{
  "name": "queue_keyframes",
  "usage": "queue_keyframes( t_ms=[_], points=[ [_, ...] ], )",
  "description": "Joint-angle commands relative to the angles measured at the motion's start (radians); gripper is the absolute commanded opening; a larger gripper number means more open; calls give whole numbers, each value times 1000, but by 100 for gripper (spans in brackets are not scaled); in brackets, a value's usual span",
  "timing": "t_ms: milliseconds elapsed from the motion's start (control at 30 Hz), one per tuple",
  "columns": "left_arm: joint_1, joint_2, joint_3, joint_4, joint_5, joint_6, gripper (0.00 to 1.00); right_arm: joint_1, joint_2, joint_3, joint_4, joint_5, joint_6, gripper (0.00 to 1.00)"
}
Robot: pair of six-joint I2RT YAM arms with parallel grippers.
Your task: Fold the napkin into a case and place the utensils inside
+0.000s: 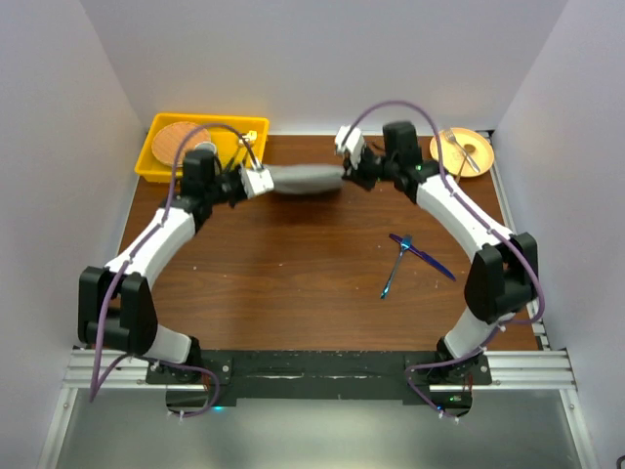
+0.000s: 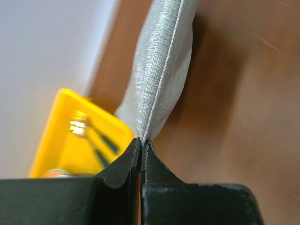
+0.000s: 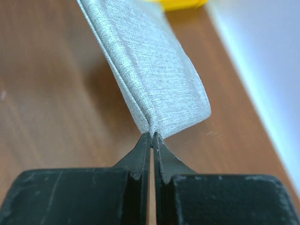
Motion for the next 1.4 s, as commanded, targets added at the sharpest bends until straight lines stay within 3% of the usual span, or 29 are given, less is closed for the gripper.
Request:
queue_keyframes(
  t_ms=[0,133,333,800,833,867,900,933,1000,1133,1233,1367],
  points=[
    [-36,-138,-270,-39,8,141,0,63,-129,-298,72,20,-197,0],
    [-74,-240,-444,-94,7,158,0,160,-232,-527,84,45,-258,0],
    [-111,-354,-567,-232,34,167,0,270,-315,-670,46,65,-312,0],
    [-175,-401,-636,-366,36,294,0,465,-296,-711,-60,99,-338,0],
    [-175,-409,-634,-415,39,331,7,471,-299,-701,-101,93,-338,10],
    [-177,-432,-621,-444,45,348,25,476,-306,-695,-127,87,-338,23],
    [-177,-447,-613,-473,46,360,32,482,-319,-685,-153,79,-337,37],
    [-177,-464,-602,-522,48,368,37,482,-351,-667,-199,70,-328,58],
    [-177,-515,-566,-587,60,368,45,482,-397,-650,-229,59,-291,67],
    [-175,-544,-507,-598,74,271,48,479,-483,-589,-262,68,-77,70],
    [-177,-510,-470,-538,126,169,48,441,-471,-561,-241,76,109,61],
    [-230,-426,-464,-336,116,-24,45,264,-370,-533,-209,11,342,57]
  ],
)
